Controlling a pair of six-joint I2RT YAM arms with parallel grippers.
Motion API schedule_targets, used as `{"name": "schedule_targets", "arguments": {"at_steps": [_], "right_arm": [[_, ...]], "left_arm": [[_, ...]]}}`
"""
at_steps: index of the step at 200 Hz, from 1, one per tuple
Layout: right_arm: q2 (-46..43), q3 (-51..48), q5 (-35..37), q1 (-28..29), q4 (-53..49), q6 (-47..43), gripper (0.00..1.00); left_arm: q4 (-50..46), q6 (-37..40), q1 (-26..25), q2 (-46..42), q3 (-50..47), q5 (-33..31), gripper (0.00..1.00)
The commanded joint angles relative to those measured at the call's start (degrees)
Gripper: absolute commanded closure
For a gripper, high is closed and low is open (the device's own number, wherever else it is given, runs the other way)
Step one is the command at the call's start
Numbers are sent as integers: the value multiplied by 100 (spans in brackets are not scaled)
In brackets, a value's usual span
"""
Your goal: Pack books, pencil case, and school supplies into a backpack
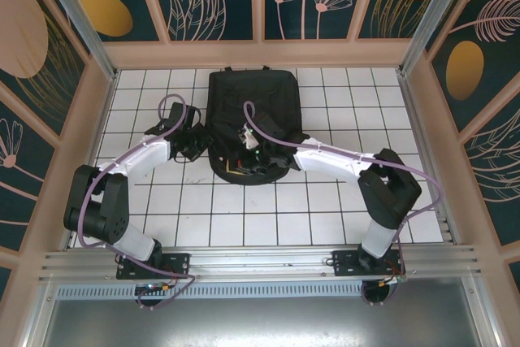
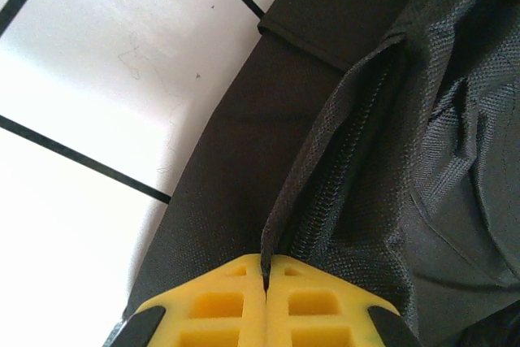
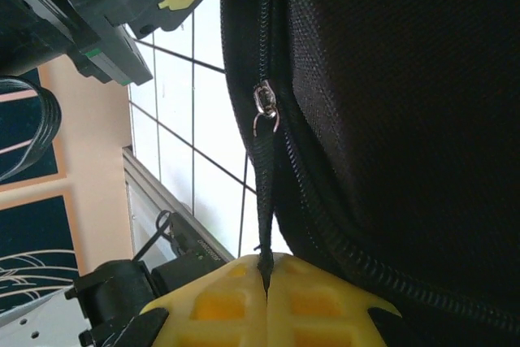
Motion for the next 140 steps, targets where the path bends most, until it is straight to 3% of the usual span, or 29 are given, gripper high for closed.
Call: {"name": "schedule_targets", "arguments": {"at_steps": [1, 37, 57, 71, 84, 105, 140], "right_arm": [[-453, -210, -211, 97, -478, 34, 100], [-659, -255, -193, 5, -642, -65, 100], [-639, -235, -277, -53, -529, -60, 100], [-506, -151, -369, -89, -309, 13, 100], [-279, 31, -481, -107, -193, 47, 100], [70, 328, -604, -106, -29, 76, 100], [365, 553, -775, -115, 255, 239, 100]], "left_arm": [[-7, 146, 302, -72, 84, -682, 100], [-36, 218, 394, -154, -94, -725, 100], [121, 258, 385, -309, -124, -380, 100], [52, 250, 376, -487, -70, -156, 71], [-204, 233, 367, -684, 12, -73, 56], [-390, 52, 313, -1165, -192, 138, 46], [-309, -587, -25, -1861, -761, 421, 43]]}}
